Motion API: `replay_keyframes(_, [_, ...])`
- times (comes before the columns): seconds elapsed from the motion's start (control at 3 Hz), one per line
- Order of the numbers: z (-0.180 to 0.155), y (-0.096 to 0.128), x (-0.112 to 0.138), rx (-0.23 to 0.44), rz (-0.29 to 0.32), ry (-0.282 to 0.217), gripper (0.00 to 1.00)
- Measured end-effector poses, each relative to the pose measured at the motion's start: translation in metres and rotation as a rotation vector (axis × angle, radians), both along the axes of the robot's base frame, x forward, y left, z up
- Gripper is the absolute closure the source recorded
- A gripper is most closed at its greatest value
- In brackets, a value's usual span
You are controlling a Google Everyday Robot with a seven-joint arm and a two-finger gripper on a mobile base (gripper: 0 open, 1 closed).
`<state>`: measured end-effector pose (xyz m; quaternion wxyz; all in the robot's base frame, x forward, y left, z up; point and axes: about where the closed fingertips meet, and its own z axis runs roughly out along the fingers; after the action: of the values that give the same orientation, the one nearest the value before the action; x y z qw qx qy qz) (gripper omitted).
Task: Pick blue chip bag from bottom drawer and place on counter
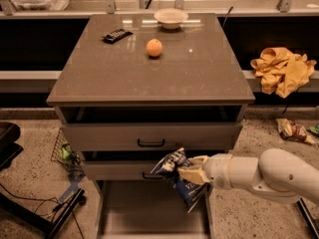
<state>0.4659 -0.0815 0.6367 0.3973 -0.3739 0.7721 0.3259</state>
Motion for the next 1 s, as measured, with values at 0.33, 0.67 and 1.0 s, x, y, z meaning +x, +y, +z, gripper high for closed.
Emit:
replay_keyframes(0.33, [0.065,-0.011,0.016,0.033,-0.023,-0.043,1.0])
replay_keyframes(0.67, [0.109,-0.018,0.039,0.074,-0.038,-0.105,1.0])
replay_keyframes(1.0, [0.109,-0.018,0.039,0.074,-0.038,-0.105,1.0])
